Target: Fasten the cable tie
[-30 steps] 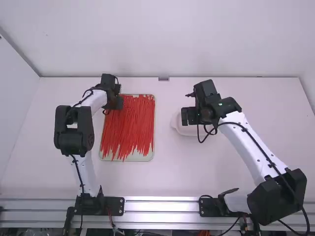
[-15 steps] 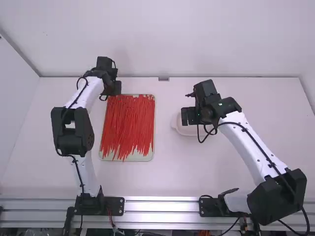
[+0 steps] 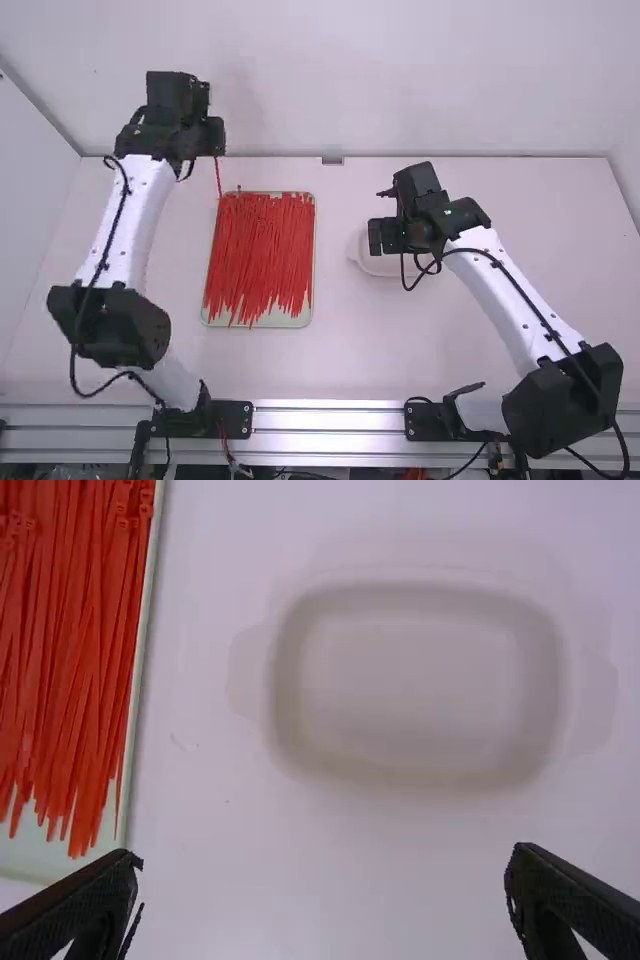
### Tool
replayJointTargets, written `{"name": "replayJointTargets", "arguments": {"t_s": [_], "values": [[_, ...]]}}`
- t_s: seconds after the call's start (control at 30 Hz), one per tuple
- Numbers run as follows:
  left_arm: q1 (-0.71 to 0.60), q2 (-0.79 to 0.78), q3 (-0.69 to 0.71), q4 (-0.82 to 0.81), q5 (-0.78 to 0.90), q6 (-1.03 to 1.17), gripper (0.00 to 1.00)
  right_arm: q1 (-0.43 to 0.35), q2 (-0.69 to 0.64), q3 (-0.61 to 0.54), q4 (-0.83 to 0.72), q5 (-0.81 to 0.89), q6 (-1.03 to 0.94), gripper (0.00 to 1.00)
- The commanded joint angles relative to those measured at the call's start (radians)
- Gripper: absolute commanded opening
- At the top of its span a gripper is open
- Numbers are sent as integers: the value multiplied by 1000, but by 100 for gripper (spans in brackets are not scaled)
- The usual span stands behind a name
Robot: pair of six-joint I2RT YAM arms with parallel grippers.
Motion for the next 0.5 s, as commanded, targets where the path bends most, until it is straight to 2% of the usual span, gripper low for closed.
{"name": "replayJointTargets", "arguments": {"t_s": [0.0, 0.23, 0.33, 0.47], "values": [[-10, -82, 24, -14, -4, -9, 2, 4, 7, -9, 3, 1, -8, 98], [-10, -222, -5, -47, 4, -38, 2, 4, 7, -9, 28, 1, -17, 98], [-10, -291, -58, -42, 4, -53, 2, 5, 7, -9, 34, 1, -17, 98], [-10, -418, -198, 13, 4, -60, 2, 5, 7, -9, 51, -2, -24, 98]]}}
